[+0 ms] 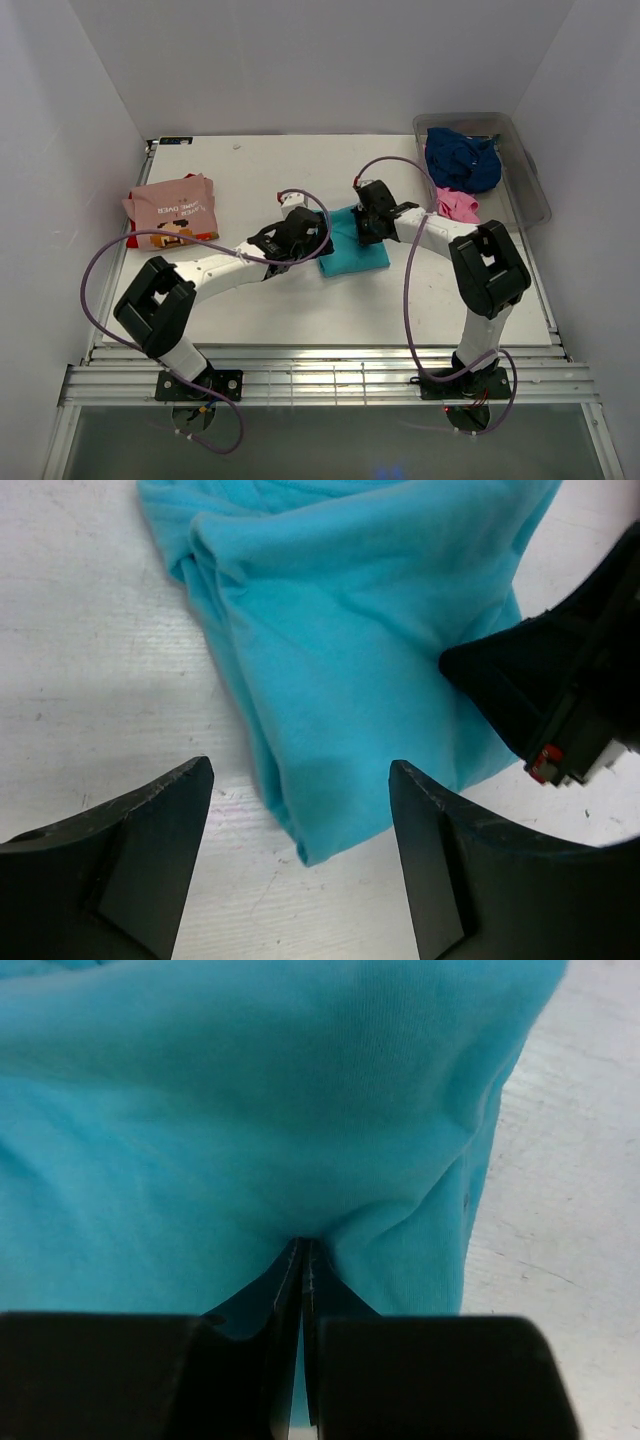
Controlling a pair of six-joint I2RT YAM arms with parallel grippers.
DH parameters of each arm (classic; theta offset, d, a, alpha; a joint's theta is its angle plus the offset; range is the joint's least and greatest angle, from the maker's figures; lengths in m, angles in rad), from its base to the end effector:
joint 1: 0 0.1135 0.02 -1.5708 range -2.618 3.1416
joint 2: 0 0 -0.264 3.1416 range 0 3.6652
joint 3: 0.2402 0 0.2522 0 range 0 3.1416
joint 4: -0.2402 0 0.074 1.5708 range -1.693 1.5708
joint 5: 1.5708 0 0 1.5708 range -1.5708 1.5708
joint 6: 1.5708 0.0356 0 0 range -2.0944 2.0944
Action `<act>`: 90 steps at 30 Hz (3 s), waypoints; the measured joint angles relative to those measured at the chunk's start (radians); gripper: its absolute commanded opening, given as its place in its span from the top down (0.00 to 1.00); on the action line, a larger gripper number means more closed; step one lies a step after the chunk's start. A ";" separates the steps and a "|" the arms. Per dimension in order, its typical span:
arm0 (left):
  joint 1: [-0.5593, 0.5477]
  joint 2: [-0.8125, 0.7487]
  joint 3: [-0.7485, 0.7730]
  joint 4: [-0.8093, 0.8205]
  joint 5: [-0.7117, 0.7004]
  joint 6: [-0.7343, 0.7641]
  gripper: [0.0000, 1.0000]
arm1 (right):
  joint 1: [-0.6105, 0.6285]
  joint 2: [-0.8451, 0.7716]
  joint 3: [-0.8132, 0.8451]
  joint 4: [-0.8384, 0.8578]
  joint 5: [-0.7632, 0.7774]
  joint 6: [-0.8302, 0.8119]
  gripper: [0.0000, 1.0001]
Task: Fold and stack the t-shirts
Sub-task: Put the neatly folded tshirt into the corner of the board with the left arm
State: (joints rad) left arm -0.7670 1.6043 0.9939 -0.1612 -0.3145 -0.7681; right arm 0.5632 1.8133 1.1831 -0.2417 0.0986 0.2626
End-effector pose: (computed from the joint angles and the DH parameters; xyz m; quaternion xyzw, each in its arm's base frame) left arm 0.2534 -0.2289 0.2109 -0.0614 0.9098 -0.1630 0.3767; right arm 0.3292 0.2037 0.1901 -0.1238 0.9304 0.0948 0.3318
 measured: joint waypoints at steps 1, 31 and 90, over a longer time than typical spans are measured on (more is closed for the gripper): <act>0.006 -0.012 -0.025 0.019 0.013 0.000 0.02 | 0.000 0.020 0.000 0.000 0.002 0.001 0.92; 0.169 0.112 -0.222 0.454 0.417 -0.092 0.02 | 0.027 0.033 -0.045 0.060 0.050 0.022 0.92; 0.482 0.032 0.271 -0.328 0.154 0.471 1.00 | 0.131 -0.343 -0.211 -0.119 0.141 0.070 0.91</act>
State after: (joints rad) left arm -0.2848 1.6367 1.2652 -0.4889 -0.1608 -0.2974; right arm 0.6941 1.4700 0.9726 -0.3607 0.2398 0.3328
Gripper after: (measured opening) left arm 0.190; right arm 0.095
